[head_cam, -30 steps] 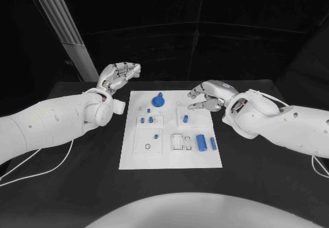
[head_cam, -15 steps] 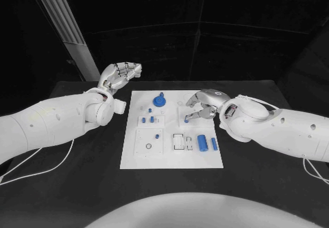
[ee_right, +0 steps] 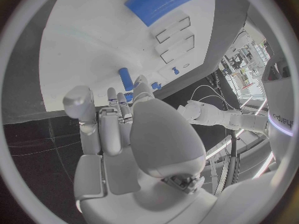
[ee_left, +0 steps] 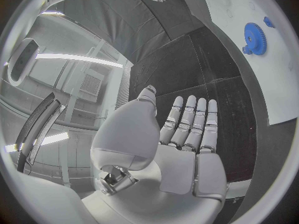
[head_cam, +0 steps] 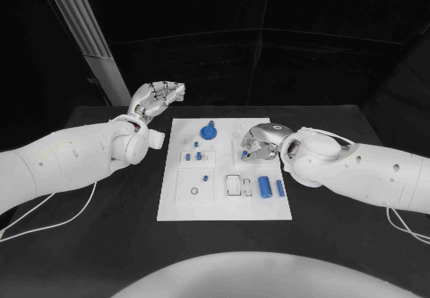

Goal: Assemble the parts on the task board

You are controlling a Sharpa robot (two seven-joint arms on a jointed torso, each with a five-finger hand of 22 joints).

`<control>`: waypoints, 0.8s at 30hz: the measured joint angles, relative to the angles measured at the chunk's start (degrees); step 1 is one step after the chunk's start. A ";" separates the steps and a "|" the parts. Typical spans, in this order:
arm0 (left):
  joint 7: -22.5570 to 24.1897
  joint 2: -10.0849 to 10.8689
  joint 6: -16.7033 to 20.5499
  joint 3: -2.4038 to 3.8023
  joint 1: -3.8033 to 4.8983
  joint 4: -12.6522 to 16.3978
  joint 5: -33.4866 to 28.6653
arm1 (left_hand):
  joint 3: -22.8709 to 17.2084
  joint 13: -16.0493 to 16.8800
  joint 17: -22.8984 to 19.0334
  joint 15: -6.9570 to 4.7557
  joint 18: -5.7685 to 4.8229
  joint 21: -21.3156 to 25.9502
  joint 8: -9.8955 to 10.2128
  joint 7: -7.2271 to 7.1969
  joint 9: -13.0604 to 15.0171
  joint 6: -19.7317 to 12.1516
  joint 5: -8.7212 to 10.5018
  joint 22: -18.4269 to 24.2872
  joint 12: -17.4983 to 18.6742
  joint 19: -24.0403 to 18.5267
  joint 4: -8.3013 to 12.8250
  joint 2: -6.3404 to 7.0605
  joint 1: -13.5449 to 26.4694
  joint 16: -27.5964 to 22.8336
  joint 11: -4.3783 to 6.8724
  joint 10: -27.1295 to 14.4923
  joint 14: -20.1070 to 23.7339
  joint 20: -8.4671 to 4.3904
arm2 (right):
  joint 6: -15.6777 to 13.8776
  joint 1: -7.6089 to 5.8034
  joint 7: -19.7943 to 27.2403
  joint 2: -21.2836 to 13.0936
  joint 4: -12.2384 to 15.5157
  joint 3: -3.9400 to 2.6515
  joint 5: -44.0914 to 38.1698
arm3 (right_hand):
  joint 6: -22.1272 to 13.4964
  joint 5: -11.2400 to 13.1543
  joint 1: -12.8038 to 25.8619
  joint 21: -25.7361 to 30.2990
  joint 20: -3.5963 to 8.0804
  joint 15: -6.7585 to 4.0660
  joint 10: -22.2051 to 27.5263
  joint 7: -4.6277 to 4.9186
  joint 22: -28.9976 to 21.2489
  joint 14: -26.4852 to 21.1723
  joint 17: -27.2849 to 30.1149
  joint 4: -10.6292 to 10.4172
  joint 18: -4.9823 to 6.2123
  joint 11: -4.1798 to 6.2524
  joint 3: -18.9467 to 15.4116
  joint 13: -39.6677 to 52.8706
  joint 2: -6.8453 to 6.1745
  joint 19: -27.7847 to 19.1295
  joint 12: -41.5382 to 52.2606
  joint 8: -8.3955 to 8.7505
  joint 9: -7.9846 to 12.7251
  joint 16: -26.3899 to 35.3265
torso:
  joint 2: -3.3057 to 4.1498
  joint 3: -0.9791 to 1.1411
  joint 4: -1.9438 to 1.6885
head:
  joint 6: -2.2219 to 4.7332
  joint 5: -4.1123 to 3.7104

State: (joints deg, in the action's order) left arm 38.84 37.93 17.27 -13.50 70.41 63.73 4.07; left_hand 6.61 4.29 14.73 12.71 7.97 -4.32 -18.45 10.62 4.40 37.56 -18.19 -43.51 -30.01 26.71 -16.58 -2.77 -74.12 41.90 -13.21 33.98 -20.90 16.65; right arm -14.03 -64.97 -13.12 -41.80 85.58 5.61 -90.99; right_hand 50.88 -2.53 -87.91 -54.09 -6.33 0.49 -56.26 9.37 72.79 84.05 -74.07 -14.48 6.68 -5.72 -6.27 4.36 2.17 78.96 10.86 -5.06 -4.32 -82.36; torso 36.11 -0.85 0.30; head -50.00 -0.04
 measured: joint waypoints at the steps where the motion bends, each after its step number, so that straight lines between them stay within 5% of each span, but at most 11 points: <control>1: 0.00 0.01 0.00 0.00 0.00 0.00 0.00 | 0.00 0.00 0.00 0.00 0.00 0.00 0.00 0.00 0.00 0.00 0.00 0.00 0.00 0.00 0.00 0.00 0.00 0.00 0.00 0.00 0.00 0.00 | 0.23 0.02 -0.13 0.10 -0.05 0.00 -0.13 | 0.43 0.00 -0.42 0.00 0.00 0.00 -0.51 -0.05 0.00 0.00 -0.05 0.00 0.00 0.08 0.00 0.00 0.07 0.00 0.26 -0.05 -0.01 0.00 | 0.00 0.00 0.00 | 0.00 0.00; 24: 0.00 -0.03 0.00 0.00 0.00 -0.01 0.00 | 0.16 0.01 -0.05 0.00 0.00 0.00 0.00 -0.21 0.00 -0.21 0.00 -0.01 0.00 0.00 -0.16 0.00 0.00 0.00 0.00 0.00 0.00 0.00 | 3.04 0.57 -1.34 1.88 -1.03 -0.04 -1.83 | 8.54 0.01 -5.78 -0.26 0.62 -0.82 -8.30 -2.35 0.16 -0.01 -0.74 -0.76 0.00 2.17 2.58 -0.70 4.32 0.19 1.11 -3.27 -0.74 -0.50 | -0.04 0.01 0.00 | 0.00 0.28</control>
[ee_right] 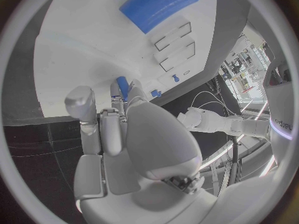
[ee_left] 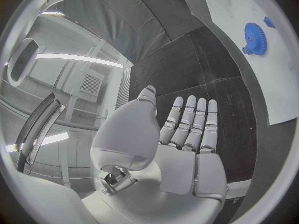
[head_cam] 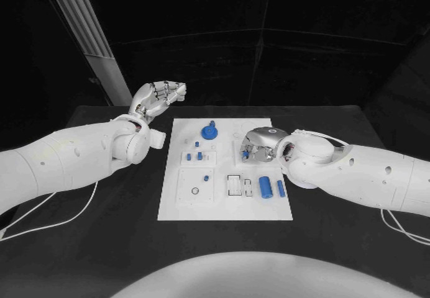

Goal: Assemble the parts on the task board

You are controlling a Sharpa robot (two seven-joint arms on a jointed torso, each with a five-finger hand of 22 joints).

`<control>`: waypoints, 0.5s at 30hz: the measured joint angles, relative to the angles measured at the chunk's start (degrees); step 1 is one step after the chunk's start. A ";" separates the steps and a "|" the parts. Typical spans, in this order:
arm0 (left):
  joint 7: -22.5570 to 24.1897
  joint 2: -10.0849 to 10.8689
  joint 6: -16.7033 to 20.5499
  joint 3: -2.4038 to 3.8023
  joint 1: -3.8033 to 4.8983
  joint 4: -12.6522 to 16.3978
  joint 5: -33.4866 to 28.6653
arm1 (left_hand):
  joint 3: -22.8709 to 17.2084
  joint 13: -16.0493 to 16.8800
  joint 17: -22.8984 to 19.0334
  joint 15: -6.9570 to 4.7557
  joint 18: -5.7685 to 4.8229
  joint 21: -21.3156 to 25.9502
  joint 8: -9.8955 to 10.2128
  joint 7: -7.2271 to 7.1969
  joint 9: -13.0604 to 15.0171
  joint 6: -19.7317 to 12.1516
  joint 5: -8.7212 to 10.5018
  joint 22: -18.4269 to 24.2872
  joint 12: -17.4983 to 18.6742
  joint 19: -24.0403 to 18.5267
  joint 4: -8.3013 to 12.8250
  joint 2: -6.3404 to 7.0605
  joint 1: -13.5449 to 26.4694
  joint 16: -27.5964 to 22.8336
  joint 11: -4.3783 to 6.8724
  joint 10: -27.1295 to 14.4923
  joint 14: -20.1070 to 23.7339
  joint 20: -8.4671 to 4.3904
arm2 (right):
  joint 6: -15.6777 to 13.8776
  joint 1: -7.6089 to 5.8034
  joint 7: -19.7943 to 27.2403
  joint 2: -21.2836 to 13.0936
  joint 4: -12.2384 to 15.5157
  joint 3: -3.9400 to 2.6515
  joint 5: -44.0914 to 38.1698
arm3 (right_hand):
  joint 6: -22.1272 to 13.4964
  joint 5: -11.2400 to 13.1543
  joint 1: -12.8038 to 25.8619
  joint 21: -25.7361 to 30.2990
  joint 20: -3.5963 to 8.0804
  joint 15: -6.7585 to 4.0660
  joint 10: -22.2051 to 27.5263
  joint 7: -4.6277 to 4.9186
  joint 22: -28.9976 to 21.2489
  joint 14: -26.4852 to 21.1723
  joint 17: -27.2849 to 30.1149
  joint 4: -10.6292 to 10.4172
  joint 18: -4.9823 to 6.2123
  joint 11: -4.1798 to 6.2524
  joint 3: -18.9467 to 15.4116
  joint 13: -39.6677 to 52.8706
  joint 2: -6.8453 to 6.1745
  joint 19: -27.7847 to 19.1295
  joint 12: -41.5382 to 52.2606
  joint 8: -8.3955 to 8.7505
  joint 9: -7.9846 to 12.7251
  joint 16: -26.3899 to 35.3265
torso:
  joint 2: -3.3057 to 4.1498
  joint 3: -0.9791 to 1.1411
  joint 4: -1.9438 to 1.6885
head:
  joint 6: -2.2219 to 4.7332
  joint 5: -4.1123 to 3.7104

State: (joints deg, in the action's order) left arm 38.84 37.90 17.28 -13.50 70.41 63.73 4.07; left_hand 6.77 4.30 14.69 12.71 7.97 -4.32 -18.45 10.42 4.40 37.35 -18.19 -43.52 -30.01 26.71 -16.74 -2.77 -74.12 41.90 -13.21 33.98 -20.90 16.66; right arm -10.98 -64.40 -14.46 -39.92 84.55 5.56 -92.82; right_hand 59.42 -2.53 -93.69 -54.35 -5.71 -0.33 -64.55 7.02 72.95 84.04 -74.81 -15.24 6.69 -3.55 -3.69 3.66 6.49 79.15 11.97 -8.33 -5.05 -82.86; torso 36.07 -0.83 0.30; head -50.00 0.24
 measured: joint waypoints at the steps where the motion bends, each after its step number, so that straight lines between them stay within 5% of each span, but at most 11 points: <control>1: 0.00 0.00 0.00 0.00 0.00 0.00 0.00 | 0.00 0.00 0.00 0.00 0.00 0.00 0.00 0.00 0.00 0.00 0.00 0.00 0.00 0.00 0.00 0.00 0.00 0.00 0.00 0.00 0.00 0.00 | -0.02 0.00 0.00 0.00 0.00 0.00 -0.07 | 0.33 0.00 -0.23 0.00 0.20 -0.12 -0.49 -0.10 0.05 -0.12 -0.10 0.01 -0.01 0.07 0.30 -0.02 0.09 0.20 0.00 -0.14 0.00 0.00 | 0.00 0.00 0.00 | 0.00 0.01; 15: 0.00 0.15 0.00 0.00 0.00 0.05 0.00 | 0.00 -0.06 -0.14 0.00 0.00 0.00 -0.29 0.00 -0.05 0.00 0.00 0.05 -0.26 0.00 0.00 -0.27 -0.27 0.22 0.21 -0.21 0.00 0.00 | -1.54 0.06 0.50 -0.54 0.53 0.03 -0.64 | 1.16 0.21 -2.48 0.00 0.63 -0.41 -2.82 0.13 0.08 0.00 -0.14 -0.09 -0.01 0.17 0.96 -0.20 0.41 0.20 -1.04 -0.91 -0.03 -0.23 | -0.01 0.01 0.03 | 0.00 0.19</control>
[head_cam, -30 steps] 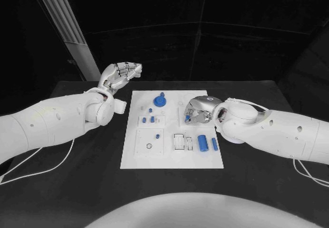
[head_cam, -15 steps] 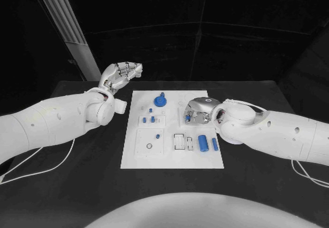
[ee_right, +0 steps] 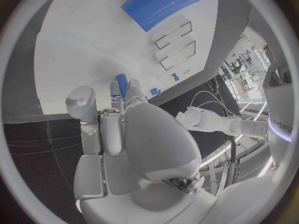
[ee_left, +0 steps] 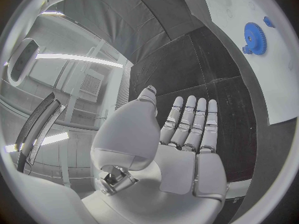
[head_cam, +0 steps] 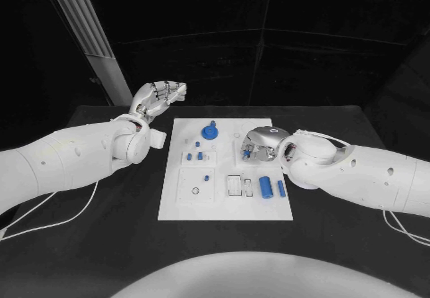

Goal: Assemble the parts on the task board

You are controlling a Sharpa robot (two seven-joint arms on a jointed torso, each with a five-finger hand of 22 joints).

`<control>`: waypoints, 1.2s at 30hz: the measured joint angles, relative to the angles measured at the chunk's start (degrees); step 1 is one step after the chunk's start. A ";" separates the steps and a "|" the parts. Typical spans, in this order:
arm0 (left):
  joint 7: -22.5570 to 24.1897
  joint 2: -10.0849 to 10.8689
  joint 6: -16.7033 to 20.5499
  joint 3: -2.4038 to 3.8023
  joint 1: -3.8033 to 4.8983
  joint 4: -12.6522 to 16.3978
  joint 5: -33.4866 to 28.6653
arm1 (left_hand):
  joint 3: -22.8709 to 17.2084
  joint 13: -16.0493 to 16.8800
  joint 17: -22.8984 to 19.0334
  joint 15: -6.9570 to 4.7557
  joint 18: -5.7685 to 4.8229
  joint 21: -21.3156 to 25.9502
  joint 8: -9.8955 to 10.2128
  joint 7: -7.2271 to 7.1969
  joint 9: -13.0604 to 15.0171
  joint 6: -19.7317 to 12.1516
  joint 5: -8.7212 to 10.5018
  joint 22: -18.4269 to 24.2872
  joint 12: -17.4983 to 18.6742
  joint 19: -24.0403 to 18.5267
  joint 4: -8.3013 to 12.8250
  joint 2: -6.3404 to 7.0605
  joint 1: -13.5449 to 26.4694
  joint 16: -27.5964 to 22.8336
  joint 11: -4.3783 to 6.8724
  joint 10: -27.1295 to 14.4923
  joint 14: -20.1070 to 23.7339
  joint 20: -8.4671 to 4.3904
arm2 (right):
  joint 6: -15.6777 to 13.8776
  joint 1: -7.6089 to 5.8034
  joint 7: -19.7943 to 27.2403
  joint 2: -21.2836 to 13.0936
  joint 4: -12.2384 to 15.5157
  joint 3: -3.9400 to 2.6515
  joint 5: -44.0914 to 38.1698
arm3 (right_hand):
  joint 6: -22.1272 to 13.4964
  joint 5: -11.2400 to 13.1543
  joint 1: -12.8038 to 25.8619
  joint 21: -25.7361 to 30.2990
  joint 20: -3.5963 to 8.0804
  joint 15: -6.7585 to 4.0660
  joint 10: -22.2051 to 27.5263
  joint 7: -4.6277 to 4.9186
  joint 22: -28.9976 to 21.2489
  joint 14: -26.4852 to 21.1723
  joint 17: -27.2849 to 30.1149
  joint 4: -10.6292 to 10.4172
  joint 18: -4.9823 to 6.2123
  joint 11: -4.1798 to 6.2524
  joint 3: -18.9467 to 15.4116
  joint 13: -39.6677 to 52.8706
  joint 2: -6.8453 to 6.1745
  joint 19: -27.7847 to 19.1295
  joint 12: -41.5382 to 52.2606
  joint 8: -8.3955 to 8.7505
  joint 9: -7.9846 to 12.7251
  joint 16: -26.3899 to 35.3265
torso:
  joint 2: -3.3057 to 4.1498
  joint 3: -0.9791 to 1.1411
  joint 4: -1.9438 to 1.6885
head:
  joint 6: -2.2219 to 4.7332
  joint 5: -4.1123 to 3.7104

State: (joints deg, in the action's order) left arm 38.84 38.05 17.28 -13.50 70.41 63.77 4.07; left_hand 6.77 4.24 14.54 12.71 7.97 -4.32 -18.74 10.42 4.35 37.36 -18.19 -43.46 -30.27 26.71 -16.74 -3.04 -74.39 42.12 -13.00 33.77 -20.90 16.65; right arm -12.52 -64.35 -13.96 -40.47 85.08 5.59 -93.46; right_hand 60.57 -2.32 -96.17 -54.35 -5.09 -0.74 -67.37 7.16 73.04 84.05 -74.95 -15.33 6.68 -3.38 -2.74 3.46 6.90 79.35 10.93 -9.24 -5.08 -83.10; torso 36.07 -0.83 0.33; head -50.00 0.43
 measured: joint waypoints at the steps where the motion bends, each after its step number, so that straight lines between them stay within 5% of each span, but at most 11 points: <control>1: 0.00 0.06 0.00 0.00 0.00 0.01 0.00 | 0.00 0.00 0.00 0.00 0.00 0.00 0.00 0.00 0.00 0.00 0.00 0.00 0.00 0.00 0.00 0.00 0.00 0.00 0.00 0.00 0.00 0.00 | -0.28 0.01 0.07 -0.17 0.18 0.00 -0.02 | 0.00 0.00 0.00 0.00 0.00 0.00 0.00 0.00 0.00 0.00 0.00 -0.09 0.00 0.00 0.09 0.01 0.00 0.00 -0.22 0.00 0.00 0.00 | 0.00 0.00 0.01 | 0.00 0.01; 14: 0.00 0.17 0.00 0.00 0.00 -0.12 0.00 | 0.00 0.01 0.00 0.00 0.00 0.00 0.02 0.00 0.01 0.00 0.00 -0.01 0.00 0.00 0.00 0.00 0.00 0.00 0.00 0.00 0.00 0.00 | -3.86 -0.10 0.62 -3.29 4.40 -0.08 -0.08 | 0.28 0.01 -0.31 0.00 0.00 0.00 -0.41 0.03 0.06 0.00 0.01 -0.66 0.00 -0.40 -0.17 0.03 -0.31 0.00 -1.19 0.00 -0.02 0.01 | -0.02 0.00 0.05 | 0.00 0.12; 22: 0.00 0.08 0.00 0.00 -0.01 -0.25 0.00 | 0.00 0.01 0.01 0.00 0.00 0.00 0.02 0.00 0.01 0.00 -0.01 -0.01 0.00 0.00 0.00 0.00 0.00 0.00 0.00 0.00 0.00 0.00 | -5.90 -1.66 0.80 -5.06 8.14 -0.17 -0.04 | 0.41 0.01 -0.36 0.00 0.00 0.00 -0.41 0.00 0.07 0.00 0.01 -0.82 0.00 -0.40 -0.33 0.03 -0.40 0.00 -1.63 0.01 -0.04 0.01 | -0.02 -0.03 0.03 | 0.00 0.26; 36: 0.00 -0.24 -0.02 0.00 -0.02 -0.36 0.00 | 0.00 0.02 0.01 0.00 0.00 0.00 0.02 0.00 0.01 0.00 -0.22 -0.02 0.01 0.00 0.00 0.00 0.00 0.00 0.00 0.01 0.00 0.00 | -8.62 -2.22 2.75 -1.33 11.37 -0.19 0.34 | 1.08 -0.01 -0.58 0.00 0.00 0.00 -0.60 0.04 0.06 0.00 0.02 -0.83 0.00 -0.61 -0.32 0.03 -0.63 0.00 -2.51 0.83 -0.23 -0.22 | 0.02 -0.06 -0.09 | 0.00 0.96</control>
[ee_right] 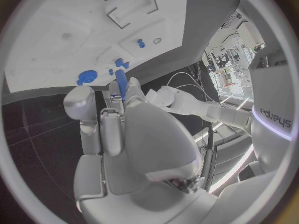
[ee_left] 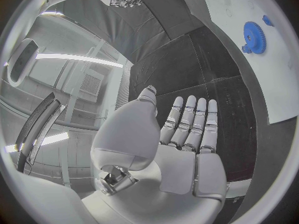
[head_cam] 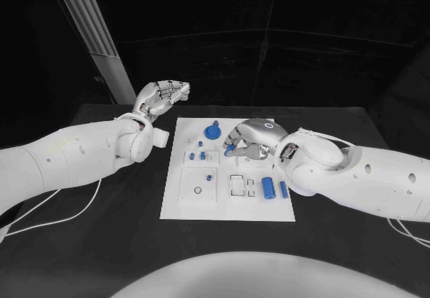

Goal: Assemble the parts on the task board

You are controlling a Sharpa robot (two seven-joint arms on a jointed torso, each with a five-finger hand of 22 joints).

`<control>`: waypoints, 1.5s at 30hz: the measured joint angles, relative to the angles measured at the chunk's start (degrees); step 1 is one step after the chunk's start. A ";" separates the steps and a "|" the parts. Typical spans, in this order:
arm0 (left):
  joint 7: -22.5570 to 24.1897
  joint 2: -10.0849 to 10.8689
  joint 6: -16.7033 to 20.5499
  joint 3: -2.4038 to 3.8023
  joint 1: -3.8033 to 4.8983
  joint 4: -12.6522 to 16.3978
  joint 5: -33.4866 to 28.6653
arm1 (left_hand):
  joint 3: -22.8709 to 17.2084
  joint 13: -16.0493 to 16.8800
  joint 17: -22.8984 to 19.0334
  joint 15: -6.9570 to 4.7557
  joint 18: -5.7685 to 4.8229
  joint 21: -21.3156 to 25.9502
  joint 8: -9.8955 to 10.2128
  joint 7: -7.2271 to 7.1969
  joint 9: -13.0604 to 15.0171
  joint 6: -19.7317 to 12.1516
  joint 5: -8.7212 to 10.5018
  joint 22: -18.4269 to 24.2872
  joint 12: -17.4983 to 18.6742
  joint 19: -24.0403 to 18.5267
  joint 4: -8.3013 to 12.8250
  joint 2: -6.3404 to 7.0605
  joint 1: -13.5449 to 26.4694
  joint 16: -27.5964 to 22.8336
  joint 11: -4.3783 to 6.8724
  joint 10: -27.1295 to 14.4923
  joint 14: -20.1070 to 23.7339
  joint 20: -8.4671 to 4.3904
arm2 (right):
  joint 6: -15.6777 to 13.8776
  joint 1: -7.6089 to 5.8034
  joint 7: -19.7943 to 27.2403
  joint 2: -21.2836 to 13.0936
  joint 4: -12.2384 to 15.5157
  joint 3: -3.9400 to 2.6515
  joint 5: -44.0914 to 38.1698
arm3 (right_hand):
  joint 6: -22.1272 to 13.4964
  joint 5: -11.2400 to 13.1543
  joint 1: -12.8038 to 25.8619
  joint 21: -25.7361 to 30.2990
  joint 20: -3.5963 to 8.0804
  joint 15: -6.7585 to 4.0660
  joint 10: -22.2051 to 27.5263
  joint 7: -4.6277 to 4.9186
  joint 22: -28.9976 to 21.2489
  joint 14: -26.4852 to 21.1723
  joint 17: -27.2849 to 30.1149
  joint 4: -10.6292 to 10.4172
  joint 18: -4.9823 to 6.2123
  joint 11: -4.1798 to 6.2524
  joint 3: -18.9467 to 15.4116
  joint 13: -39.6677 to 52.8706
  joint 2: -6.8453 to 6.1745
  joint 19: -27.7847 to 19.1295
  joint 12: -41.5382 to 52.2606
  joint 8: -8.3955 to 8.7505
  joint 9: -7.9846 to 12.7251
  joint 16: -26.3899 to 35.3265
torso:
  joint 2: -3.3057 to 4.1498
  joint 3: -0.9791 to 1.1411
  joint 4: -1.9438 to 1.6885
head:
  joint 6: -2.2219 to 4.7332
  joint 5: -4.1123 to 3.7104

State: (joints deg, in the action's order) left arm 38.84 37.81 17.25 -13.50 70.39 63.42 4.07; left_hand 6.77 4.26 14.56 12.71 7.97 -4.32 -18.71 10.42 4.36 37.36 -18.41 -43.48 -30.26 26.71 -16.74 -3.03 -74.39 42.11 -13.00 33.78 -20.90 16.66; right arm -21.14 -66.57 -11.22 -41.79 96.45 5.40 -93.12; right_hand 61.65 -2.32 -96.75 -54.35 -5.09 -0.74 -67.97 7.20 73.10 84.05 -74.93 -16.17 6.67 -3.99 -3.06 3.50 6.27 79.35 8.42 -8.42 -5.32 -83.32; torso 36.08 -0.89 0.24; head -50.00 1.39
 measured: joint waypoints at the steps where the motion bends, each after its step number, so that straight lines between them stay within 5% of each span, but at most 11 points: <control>1: 0.00 -0.01 0.00 0.00 0.00 0.00 0.00 | 0.00 0.00 0.00 0.00 0.00 0.00 0.00 0.00 0.00 0.00 0.00 0.00 0.00 0.00 0.00 0.00 0.00 0.00 0.00 0.00 0.00 0.00 | -0.11 0.00 0.27 0.46 0.17 0.00 0.05 | 0.00 -0.11 0.00 0.00 0.00 0.00 -0.01 0.01 0.00 0.00 0.00 -0.09 0.00 -0.01 0.09 0.00 0.00 0.00 0.00 0.00 0.00 0.00 | 0.00 0.00 -0.02 | 0.00 0.20; 9: 0.00 -0.01 0.00 0.00 0.00 0.00 0.00 | 0.00 0.01 -0.05 0.00 0.00 0.00 0.00 0.00 0.00 0.00 0.00 0.00 0.00 0.00 0.00 0.00 0.00 0.00 0.00 0.00 0.00 0.00 | -0.01 -0.01 2.35 4.23 -0.30 0.01 0.25 | 0.06 -0.17 -0.55 0.00 0.00 0.00 -0.01 0.07 -0.01 0.00 0.01 -0.16 0.00 -0.01 0.16 0.00 0.00 0.00 -0.28 0.30 0.01 0.00 | 0.00 0.00 -0.04 | 0.00 1.68; 17: 0.00 -0.05 0.00 0.00 0.00 0.06 0.00 | 0.00 0.01 -0.04 0.00 0.00 0.00 0.00 0.00 0.00 0.00 0.00 0.00 0.00 0.00 0.00 0.00 0.00 0.00 0.00 0.00 0.00 0.00 | 1.29 0.24 4.79 8.09 -2.66 0.03 0.43 | 0.10 -0.17 -0.93 0.00 0.00 0.00 0.00 0.12 -0.01 0.00 0.01 -0.16 0.00 -0.01 0.15 0.00 0.02 0.00 -0.77 0.56 0.06 0.00 | 0.04 0.03 -0.03 | 0.00 2.27; 45: 0.00 -0.11 -0.01 0.00 0.00 0.03 0.00 | 0.00 0.02 -0.03 0.00 0.00 0.00 0.01 0.00 0.01 0.00 0.00 -0.01 0.01 0.00 0.00 0.00 0.00 0.00 0.00 0.00 0.00 0.00 | 12.77 2.43 10.29 12.84 -6.35 0.10 -9.29 | 0.00 -0.02 -1.45 0.00 0.00 0.00 0.00 0.27 -0.02 0.00 0.02 -0.05 0.00 -0.02 0.22 0.00 0.22 0.00 -1.48 0.50 0.35 -0.21 | -0.01 0.04 0.09 | 0.00 2.32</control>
State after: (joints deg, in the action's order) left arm 38.85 37.69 17.25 -13.50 70.39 63.45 4.06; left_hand 6.76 4.27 14.52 12.71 7.97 -4.32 -18.71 10.42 4.37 37.36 -18.41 -43.50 -30.25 26.71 -16.74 -3.04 -74.39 42.11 -13.00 33.78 -20.90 16.65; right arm -8.37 -64.14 -0.93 -28.95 90.10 5.51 -102.41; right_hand 61.66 -2.35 -98.19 -54.35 -5.09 -0.73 -67.97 7.47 73.08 84.05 -74.91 -16.22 6.68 -4.00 -2.84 3.50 6.49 79.35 6.94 -7.91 -4.97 -83.53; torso 36.08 -0.85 0.33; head -50.00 3.71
